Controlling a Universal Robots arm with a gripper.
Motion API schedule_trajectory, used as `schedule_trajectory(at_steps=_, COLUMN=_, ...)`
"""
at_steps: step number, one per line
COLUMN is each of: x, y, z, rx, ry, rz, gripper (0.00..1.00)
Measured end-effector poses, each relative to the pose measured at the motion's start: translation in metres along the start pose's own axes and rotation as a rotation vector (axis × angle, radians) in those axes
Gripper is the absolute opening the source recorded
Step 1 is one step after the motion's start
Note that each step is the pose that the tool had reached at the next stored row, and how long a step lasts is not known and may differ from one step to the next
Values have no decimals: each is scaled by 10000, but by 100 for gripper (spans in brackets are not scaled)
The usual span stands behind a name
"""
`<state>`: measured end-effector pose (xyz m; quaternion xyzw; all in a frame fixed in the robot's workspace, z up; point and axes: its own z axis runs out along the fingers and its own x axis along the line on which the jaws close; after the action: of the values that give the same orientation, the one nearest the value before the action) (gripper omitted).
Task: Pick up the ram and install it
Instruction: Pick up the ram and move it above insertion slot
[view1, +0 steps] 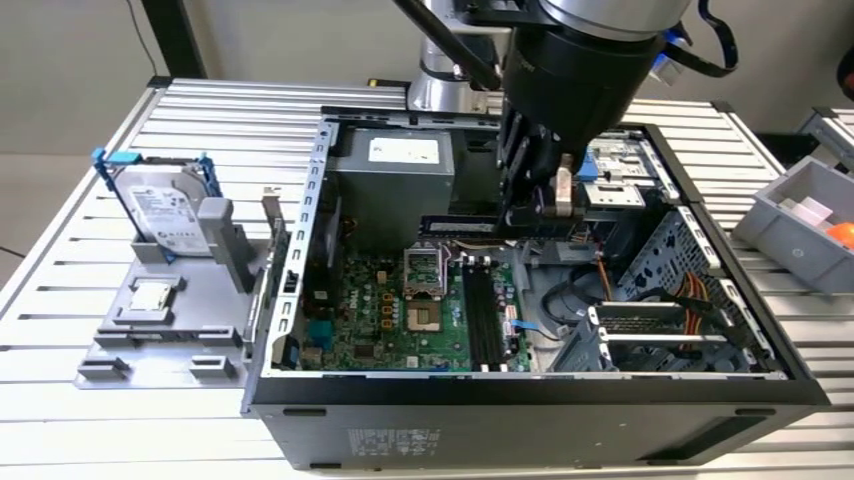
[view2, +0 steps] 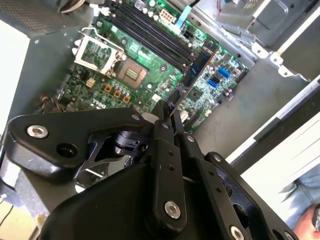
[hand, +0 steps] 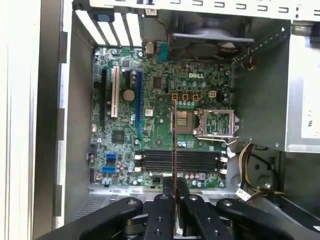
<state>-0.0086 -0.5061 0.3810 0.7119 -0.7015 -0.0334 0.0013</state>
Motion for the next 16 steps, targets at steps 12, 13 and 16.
schedule_trajectory(at_steps=12, x=-165, y=-210, z=-2, rx=0, ry=-1, rz=0, gripper=0)
schedule_trajectory(at_steps=13, x=-179, y=-224, z=-2, rx=0, ry=-2, rz=0, gripper=0)
schedule_trajectory(at_steps=16, x=-224, y=-265, z=-2, rx=0, ry=-2, rz=1, gripper=0)
